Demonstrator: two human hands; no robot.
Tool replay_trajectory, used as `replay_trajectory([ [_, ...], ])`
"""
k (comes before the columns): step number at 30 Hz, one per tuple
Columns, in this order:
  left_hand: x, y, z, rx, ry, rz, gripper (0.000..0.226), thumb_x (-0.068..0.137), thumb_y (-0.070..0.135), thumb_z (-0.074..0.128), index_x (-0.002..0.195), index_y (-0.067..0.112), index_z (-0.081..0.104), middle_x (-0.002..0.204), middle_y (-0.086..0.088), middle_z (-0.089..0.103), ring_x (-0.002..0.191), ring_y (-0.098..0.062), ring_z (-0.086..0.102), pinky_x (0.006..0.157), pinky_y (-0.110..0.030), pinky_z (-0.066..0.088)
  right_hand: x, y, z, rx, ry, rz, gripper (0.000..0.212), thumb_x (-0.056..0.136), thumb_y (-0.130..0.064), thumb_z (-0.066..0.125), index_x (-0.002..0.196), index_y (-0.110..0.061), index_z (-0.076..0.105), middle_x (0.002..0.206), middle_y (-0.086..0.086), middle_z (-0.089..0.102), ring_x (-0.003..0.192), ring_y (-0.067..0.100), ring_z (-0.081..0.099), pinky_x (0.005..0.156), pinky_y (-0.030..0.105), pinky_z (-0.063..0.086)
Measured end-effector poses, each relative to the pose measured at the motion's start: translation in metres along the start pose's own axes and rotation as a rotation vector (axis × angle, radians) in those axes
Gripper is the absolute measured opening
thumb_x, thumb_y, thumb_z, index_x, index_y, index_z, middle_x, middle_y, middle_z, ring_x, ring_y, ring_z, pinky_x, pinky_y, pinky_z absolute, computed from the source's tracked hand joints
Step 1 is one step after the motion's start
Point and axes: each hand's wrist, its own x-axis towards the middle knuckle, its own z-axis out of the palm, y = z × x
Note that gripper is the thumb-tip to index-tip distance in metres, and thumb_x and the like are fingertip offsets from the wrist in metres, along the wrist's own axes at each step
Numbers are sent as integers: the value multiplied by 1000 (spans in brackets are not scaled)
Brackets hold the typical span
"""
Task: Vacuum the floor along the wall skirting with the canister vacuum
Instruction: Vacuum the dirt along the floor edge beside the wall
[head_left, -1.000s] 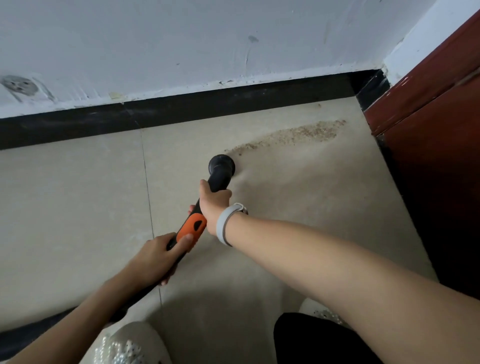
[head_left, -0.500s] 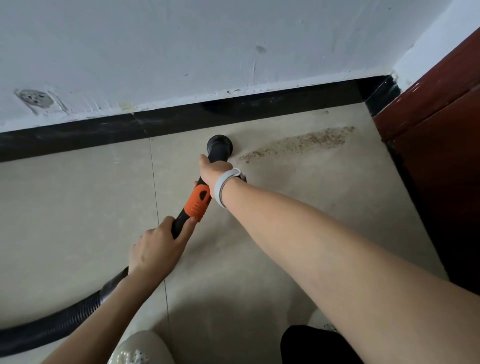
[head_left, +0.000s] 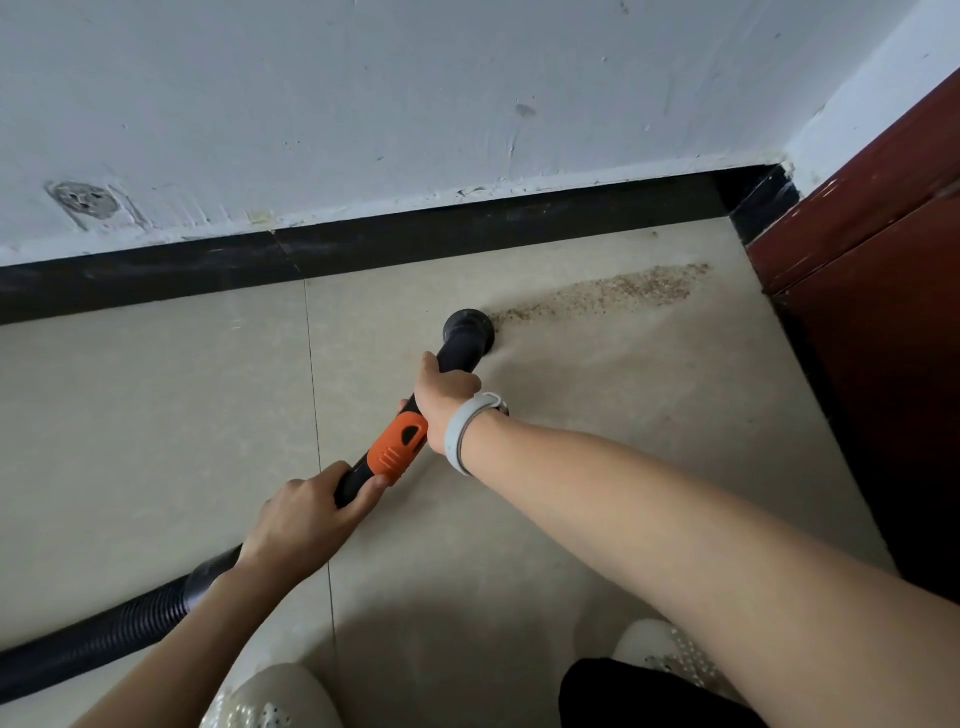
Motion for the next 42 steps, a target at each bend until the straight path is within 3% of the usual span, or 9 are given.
replay_trajectory([
  [3, 2, 7, 0, 32, 0, 5, 39, 90, 56, 43, 69, 23, 41, 60, 0, 52, 56, -18, 48, 51, -28, 32, -6, -5, -5, 42, 4, -6, 64, 86, -57, 44, 125, -6, 43, 114, 11, 63, 103, 30, 60, 96, 39, 46],
  [6, 5, 16, 0, 26, 1, 6, 42, 90, 58, 43, 68, 22, 40, 61, 0, 52, 59, -21, 49, 54, -29, 33, 13, -3, -2, 89, 16, -16, 75, 63, -67, 40, 110, -9, 44, 96, 10, 67, 88, 31, 66, 88, 44, 52],
  [9, 9, 30, 2, 40, -7, 27, 43, 89, 60, 41, 66, 24, 37, 61, 1, 51, 59, -19, 49, 54, -29, 34, 30, -2, -11, 77, 37, -19, 68, 56, -66, 38, 98, -14, 42, 93, 10, 67, 85, 31, 67, 86, 44, 53],
  [14, 21, 56, 6, 53, -30, 85, 45, 88, 63, 41, 66, 24, 38, 63, 2, 52, 61, -20, 51, 55, -28, 35, 38, -10, -45, 66, 59, -45, 57, 68, -66, 40, 89, -13, 46, 85, 9, 67, 83, 30, 68, 87, 43, 53],
  [22, 36, 105, 22, 100, -77, 167, 48, 86, 68, 37, 72, 23, 43, 65, 2, 51, 69, -23, 56, 59, -30, 38, 52, -22, -112, 247, 29, 40, 41, 93, -46, 48, 107, -7, 48, 73, 6, 63, 75, 24, 68, 86, 37, 55],
  [28, 47, 146, 34, 153, -94, 230, 49, 87, 68, 35, 80, 22, 47, 67, 4, 49, 70, -22, 55, 61, -30, 38, 63, -30, -159, 365, -1, 77, 40, 96, -39, 50, 122, -8, 44, 84, 9, 62, 53, 19, 59, 57, 31, 52],
  [31, 51, 167, 42, 146, -110, 254, 52, 86, 71, 34, 81, 21, 49, 69, 2, 53, 70, -21, 57, 60, -29, 40, 74, -28, -180, 415, 11, 72, 36, 96, -35, 51, 116, -7, 43, 77, 9, 57, 51, 21, 57, 54, 31, 51],
  [38, 64, 222, 59, 166, -138, 328, 52, 86, 72, 34, 82, 23, 50, 68, 3, 53, 69, -20, 57, 60, -29, 41, 97, -29, -238, 509, 47, 78, 26, 95, -34, 53, 96, -9, 43, 79, 11, 56, 53, 22, 56, 71, 37, 54],
  [42, 69, 248, 67, 191, -134, 365, 52, 87, 71, 33, 87, 22, 51, 68, 4, 51, 69, -19, 57, 61, -29, 41, 109, -31, -263, 514, 62, 71, 32, 94, -37, 55, 105, -9, 44, 81, 12, 59, 52, 21, 58, 69, 36, 56],
])
